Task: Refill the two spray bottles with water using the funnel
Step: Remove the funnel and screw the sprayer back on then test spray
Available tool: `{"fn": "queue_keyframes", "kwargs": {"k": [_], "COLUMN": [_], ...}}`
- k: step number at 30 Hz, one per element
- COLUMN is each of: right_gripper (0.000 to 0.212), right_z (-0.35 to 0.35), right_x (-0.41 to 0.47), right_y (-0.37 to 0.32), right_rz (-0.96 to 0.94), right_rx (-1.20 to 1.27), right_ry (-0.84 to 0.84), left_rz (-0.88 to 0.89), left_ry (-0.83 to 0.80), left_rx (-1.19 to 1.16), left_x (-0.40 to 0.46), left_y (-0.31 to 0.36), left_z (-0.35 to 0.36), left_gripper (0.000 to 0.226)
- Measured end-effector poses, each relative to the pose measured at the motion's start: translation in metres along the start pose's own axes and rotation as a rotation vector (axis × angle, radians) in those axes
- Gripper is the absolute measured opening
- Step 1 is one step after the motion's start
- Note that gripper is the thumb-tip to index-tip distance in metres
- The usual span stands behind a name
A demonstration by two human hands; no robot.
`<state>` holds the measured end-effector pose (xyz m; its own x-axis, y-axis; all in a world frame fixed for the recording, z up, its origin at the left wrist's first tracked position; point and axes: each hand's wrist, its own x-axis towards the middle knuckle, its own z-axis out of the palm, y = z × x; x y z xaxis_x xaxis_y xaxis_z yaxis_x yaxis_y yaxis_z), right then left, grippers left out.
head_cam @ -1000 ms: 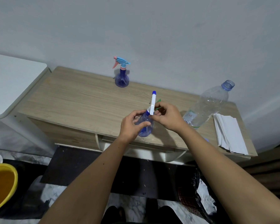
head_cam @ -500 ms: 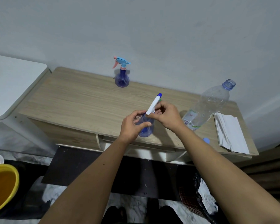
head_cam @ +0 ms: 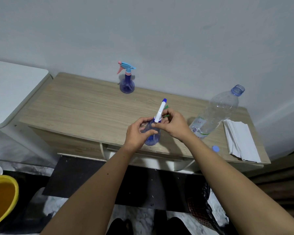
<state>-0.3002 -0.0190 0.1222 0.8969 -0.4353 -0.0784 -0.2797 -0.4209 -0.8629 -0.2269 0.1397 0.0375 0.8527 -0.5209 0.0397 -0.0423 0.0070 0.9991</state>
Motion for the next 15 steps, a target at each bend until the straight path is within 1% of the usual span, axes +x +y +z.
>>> {"fn": "queue_keyframes", "kwargs": {"k": [2,3,6,8,9,13,15], "right_gripper": [0.037,0.036,0.03,0.038,0.041,0.042,0.032], "right_z": [-0.004,-0.0041,0.0026,0.0054,0.0049,-0.0038,-0.0042], "right_x": [-0.0007,0.0,0.0034,0.0064,0.007,0.0048,0.0042], "right_y": [0.0021,0.0025,-0.0003,0.0001,0.0003,0.0041,0.003], "right_rz": [-0.006,-0.015,-0.007,0.018,0.024,-0.01,-0.011], "right_rx": [0.084,0.095,0.064,0.016,-0.007,0.089,0.088], "right_ry": [-0.071,-0.08,-0.021,0.05,0.061,-0.088,-0.083], "left_rz": [-0.011,-0.012,-0.013,-0.01,-0.009,-0.005,0.008], "left_ry": [0.003,0.003,0.0,0.0,-0.001,-0.005,-0.005], "left_rx": [-0.011,-0.015,-0.02,-0.016,-0.011,-0.005,-0.005], "left_x": [-0.0005,-0.0009,-0.001,-0.0001,0.0005,-0.0001,0.0002], "left_y": [0.0014,0.0019,0.0008,0.0003,0.0005,-0.0003,-0.001], "left_z": [0.0002,0.0002,0.0,0.0,0.0002,0.0001,0.0003], "left_gripper": [0.058,0.058,0.058,0.057,0.057,0.057,0.056]}}
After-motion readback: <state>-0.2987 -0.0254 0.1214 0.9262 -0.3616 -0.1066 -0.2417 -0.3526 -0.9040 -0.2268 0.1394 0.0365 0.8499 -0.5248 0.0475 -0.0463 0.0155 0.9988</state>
